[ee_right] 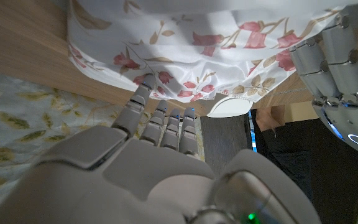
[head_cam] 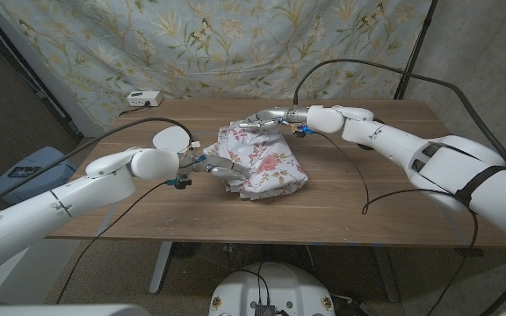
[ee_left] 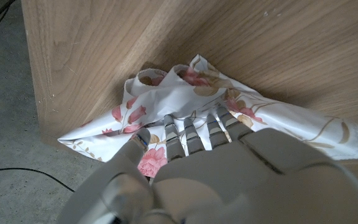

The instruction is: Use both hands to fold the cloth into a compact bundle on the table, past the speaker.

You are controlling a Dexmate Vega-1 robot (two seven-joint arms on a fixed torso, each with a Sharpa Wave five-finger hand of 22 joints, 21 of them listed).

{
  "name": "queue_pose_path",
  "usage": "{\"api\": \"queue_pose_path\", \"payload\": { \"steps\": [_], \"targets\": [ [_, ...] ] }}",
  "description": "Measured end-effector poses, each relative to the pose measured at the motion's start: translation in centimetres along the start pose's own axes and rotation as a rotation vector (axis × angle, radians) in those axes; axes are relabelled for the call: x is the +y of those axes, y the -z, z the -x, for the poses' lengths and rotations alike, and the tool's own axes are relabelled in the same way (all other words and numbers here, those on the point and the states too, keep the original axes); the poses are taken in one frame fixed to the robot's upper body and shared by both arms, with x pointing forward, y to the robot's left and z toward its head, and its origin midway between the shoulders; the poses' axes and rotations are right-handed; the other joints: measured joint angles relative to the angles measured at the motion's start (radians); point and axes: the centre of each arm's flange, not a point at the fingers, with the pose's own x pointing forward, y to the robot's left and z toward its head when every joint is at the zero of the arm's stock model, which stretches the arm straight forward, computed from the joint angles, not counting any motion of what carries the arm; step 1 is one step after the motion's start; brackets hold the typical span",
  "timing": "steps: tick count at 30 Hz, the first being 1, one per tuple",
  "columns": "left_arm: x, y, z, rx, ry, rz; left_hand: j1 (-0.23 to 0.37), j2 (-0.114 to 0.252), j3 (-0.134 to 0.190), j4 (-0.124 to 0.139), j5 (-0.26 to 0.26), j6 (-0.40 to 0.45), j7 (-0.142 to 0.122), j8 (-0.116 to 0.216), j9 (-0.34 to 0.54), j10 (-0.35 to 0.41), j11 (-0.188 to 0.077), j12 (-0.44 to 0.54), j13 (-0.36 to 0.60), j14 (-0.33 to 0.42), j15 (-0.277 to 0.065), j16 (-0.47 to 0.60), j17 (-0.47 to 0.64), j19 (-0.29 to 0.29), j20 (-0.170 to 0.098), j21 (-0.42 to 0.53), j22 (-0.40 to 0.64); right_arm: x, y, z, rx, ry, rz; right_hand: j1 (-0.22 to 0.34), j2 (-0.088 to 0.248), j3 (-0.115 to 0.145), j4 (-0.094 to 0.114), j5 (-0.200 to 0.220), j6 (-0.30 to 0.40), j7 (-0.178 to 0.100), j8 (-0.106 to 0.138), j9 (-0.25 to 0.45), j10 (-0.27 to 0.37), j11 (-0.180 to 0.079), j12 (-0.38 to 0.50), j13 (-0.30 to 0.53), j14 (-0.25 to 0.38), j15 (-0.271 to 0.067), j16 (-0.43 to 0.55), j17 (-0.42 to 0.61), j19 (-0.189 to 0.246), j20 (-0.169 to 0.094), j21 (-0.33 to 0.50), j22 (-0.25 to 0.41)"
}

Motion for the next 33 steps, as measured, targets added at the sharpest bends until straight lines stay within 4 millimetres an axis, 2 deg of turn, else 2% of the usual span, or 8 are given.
{"api": "queue_pose_path", "payload": {
  "steps": [2, 11, 12, 15, 21, 28, 29, 33],
  "targets": [
    [0.0, 0.0, 0.0, 0.0, 0.0, -0.001, 0.0, 0.0, 0.0, 0.0, 0.0, 0.0, 0.0, 0.0, 0.0, 0.0, 0.0, 0.0, 0.0, 0.0, 0.0, 0.0, 0.0, 0.0, 0.0, 0.0, 0.0, 0.4, 0.3, -0.1, 0.009, -0.007, -0.008, 0.0, 0.0, -0.007, 0.002, 0.004, 0.0, 0.0, 0.0, 0.0, 0.0, 0.0, 0.0, 0.0, 0.0, 0.0, 0.0, 0.0, -0.004, -0.004, 0.0, 0.0],
    [0.0, 0.1, 0.0, 0.008, -0.002, -0.001, 0.0, 0.0, 0.0, 0.0, 0.0, 0.005, -0.005, 0.0, 0.0, 0.006, -0.006, 0.0, 0.0, 0.0, 0.001, 0.0, 0.0, 0.0, 0.0, 0.0, 0.0, 2.6, 1.6, -0.4, 0.058, -0.055, -0.04, -0.017, -0.007, -0.007, 0.002, 0.004, 0.0, 0.0, 0.004, 0.0, 0.0, 0.0, 0.0, -0.005, -0.004, -0.003, 0.002, -0.009, -0.012, -0.018, 0.0, -0.003],
    [0.2, -0.3, 0.2, 0.002, -0.007, -0.008, 0.0, 0.0, 0.0, 0.0, 0.0, 0.005, -0.005, 0.0, 0.0, 0.006, -0.006, 0.0, 0.0, 0.003, 0.003, 0.0, 0.0, 0.0, 0.0, 0.0, 0.0, 2.0, 1.1, -0.5, 0.029, 0.002, -0.052, -0.017, -0.007, -0.007, 0.002, 0.004, 0.0, 0.0, 0.004, 0.0, 0.0, 0.0, 0.0, -0.005, -0.007, -0.007, 0.004, -0.009, -0.014, -0.022, 0.0, -0.003],
    [0.3, -0.2, 0.2, 0.01, -0.011, -0.004, 0.0, 0.0, 0.0, 0.0, 0.0, 0.005, -0.005, 0.0, 0.0, 0.006, -0.006, 0.0, 0.0, 0.004, 0.004, 0.0, 0.0, 0.0, 0.0, 0.0, 0.0, 3.0, 1.3, -0.7, 0.046, -0.022, -0.06, -0.02, -0.006, -0.007, 0.002, 0.004, 0.0, 0.0, 0.004, 0.0, 0.006, 0.005, 0.004, -0.005, -0.006, -0.011, 0.004, -0.009, -0.014, -0.022, -0.004, -0.005],
    [0.4, -0.4, 0.5, 0.013, -0.018, -0.009, 0.0, 0.0, 0.0, 0.0, 0.0, 0.005, -0.005, 0.0, 0.0, 0.009, -0.002, 0.0, 0.0, 0.004, 0.004, 0.0, 0.0, 0.0, 0.0, 0.0, 0.0, 3.4, 1.7, -1.1, 0.076, 0.001, -0.092, -0.025, -0.007, -0.012, -0.004, 0.01, 0.0, 0.0, 0.004, 0.0, 0.014, 0.008, 0.008, -0.009, -0.005, -0.013, 0.009, -0.014, -0.009, -0.035, 0.0, -0.005],
    [0.4, -0.5, 0.6, 0.015, -0.024, -0.01, 0.0, 0.0, 0.0, 0.0, 0.0, 0.005, -0.005, 0.0, 0.0, 0.009, -0.002, 0.0, 0.0, 0.004, 0.004, 0.0, 0.0, 0.0, 0.0, 0.0, 0.0, 4.9, 1.5, -1.5, 0.085, -0.039, -0.089, -0.03, -0.012, -0.012, -0.004, 0.013, 0.0, 0.0, 0.008, 0.0, 0.025, 0.017, 0.012, -0.009, 0.004, -0.022, 0.014, -0.023, 0.0, -0.047, 0.004, -0.003],
    [0.4, -0.5, 0.6, 0.016, -0.025, -0.01, -0.004, -0.004, 0.0, 0.0, 0.0, 0.005, -0.005, 0.0, 0.0, 0.009, -0.002, 0.0, 0.0, 0.004, 0.004, 0.0, 0.0, 0.0, 0.0, 0.0, 0.0, 4.8, 2.4, -1.4, 0.136, -0.017, -0.122, -0.03, -0.012, -0.012, -0.004, 0.013, 0.0, 0.0, 0.008, 0.0, 0.025, 0.018, 0.012, -0.009, 0.007, -0.025, 0.016, -0.024, 0.0, -0.047, 0.004, -0.002],
    [0.5, -0.5, 0.6, 0.015, -0.026, -0.011, -0.004, -0.004, 0.0, 0.0, 0.0, 0.005, -0.005, 0.0, 0.0, 0.009, -0.002, 0.0, 0.0, 0.004, 0.004, 0.0, 0.0, 0.0, 0.0, 0.0, 0.0, 5.2, 2.7, -1.5, 0.158, -0.022, -0.135, -0.03, -0.012, -0.009, -0.007, 0.013, 0.0, 0.0, 0.008, 0.0, 0.025, 0.018, 0.012, -0.009, 0.008, -0.025, 0.016, -0.028, 0.0, -0.047, 0.004, -0.001]
  ]
}}
